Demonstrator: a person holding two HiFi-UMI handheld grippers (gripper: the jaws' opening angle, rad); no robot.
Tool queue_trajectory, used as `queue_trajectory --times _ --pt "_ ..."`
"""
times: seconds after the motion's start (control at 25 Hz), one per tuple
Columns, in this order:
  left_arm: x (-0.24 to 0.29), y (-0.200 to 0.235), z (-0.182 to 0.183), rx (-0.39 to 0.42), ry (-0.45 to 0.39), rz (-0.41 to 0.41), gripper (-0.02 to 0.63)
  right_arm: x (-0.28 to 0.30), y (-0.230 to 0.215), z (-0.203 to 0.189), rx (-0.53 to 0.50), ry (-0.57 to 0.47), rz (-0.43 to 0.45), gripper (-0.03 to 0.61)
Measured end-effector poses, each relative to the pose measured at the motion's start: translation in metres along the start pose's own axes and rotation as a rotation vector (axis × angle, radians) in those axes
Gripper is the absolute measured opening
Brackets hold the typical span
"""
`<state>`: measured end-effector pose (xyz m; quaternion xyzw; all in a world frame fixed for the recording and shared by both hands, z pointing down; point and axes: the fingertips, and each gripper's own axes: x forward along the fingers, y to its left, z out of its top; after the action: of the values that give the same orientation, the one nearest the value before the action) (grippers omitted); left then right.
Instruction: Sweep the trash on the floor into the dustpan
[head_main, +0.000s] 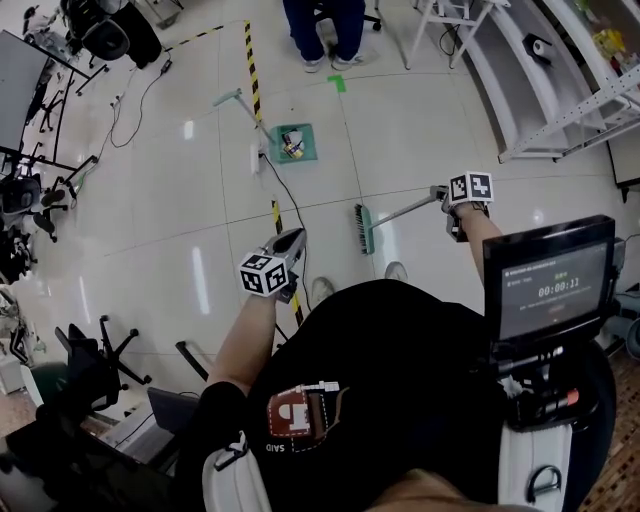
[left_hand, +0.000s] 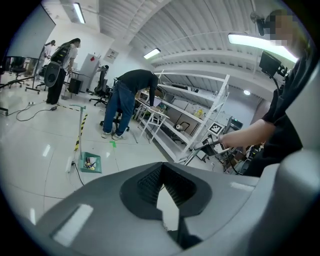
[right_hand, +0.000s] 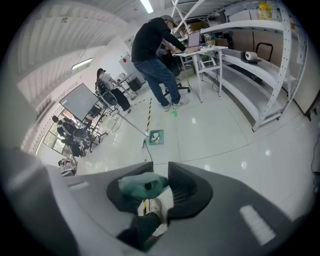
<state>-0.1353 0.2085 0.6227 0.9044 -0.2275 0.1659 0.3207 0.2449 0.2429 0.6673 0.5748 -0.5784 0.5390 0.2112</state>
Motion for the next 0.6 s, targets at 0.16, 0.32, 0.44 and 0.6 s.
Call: queue_trajectory --times 0.16,0.32,0.44,0.6 --pt "-0.001 -0.007 -0.009 -0.004 0.006 0.010 0.002 0.000 0.001 0.000 -0.016 -0.005 0.008 0.092" --pt "0.003 -0.008 -0.013 -0.002 0.011 0.006 0.001 0.001 -0.005 -0.002 -0.017 -0.014 0.008 0.092" --pt "0.002 -0.012 -0.014 0.006 0.021 -0.007 0.000 -0.004 -0.006 -0.005 -0.020 -0.017 -0.002 0.092" --pt "-0.002 -0.016 -0.012 0.014 0.026 -0.016 0.000 -0.009 -0.007 -0.014 -0.017 -0.011 -0.012 0.092"
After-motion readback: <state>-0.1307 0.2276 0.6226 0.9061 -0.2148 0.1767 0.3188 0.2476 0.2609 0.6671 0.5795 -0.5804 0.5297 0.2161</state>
